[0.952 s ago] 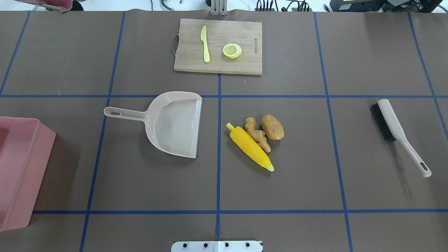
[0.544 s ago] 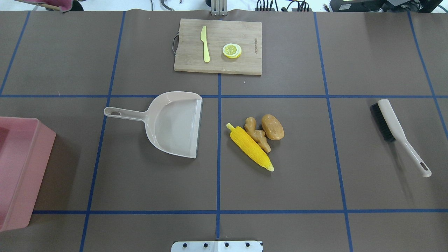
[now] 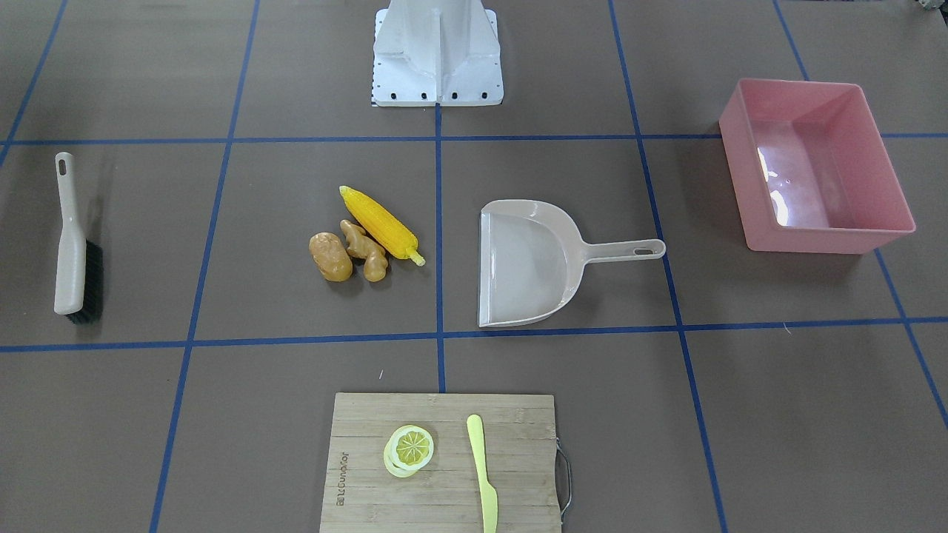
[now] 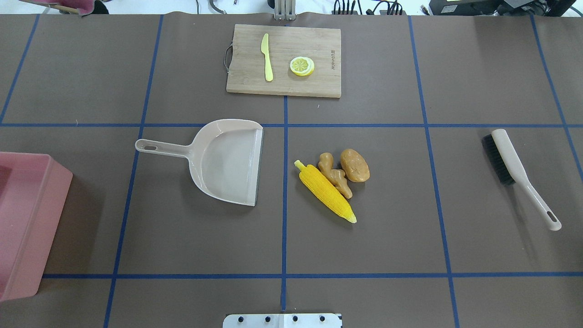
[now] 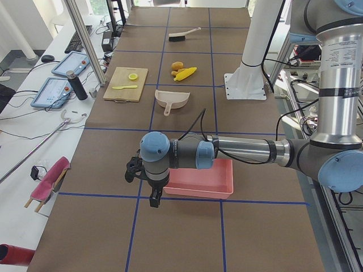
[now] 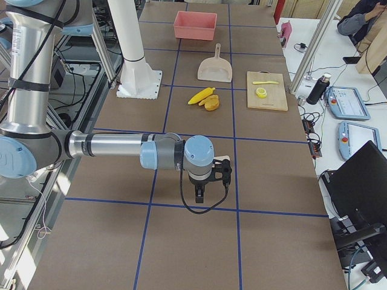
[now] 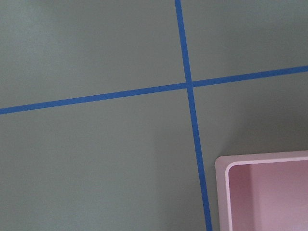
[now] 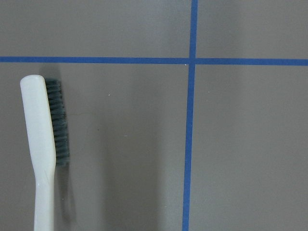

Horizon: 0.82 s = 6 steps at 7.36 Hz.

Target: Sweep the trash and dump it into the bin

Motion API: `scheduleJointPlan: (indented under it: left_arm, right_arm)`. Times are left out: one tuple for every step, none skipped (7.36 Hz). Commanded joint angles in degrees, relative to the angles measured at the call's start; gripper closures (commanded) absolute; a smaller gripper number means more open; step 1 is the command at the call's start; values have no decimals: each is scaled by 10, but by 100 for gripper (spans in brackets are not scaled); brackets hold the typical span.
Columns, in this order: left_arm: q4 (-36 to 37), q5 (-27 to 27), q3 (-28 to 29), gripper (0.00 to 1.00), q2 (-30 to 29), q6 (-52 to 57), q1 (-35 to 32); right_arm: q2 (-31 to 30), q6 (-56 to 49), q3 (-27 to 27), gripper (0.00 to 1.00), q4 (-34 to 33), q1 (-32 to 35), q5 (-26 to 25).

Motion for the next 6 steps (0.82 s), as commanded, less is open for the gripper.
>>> scheduleJointPlan:
  left_arm:
    - [0, 0, -1, 1, 0, 1, 0]
    - [0, 0, -2, 1, 0, 1, 0]
    - [0, 0, -2, 1, 0, 1, 0]
    - [1, 0, -3, 1, 0, 1, 0]
    - [1, 0, -3, 1, 0, 1, 0]
    - [1, 0, -3, 1, 0, 1, 0]
  right_arm:
    - [0, 0, 1, 0, 0, -9, -1]
    - [0, 0, 1, 0, 0, -12, 1]
    - [0, 0, 2, 0, 0, -22, 1]
    - [-1, -1, 2, 0, 0, -28, -5]
    - [-1, 0, 2, 0, 1, -45, -13]
    - [0, 6, 2, 0, 5, -70, -13]
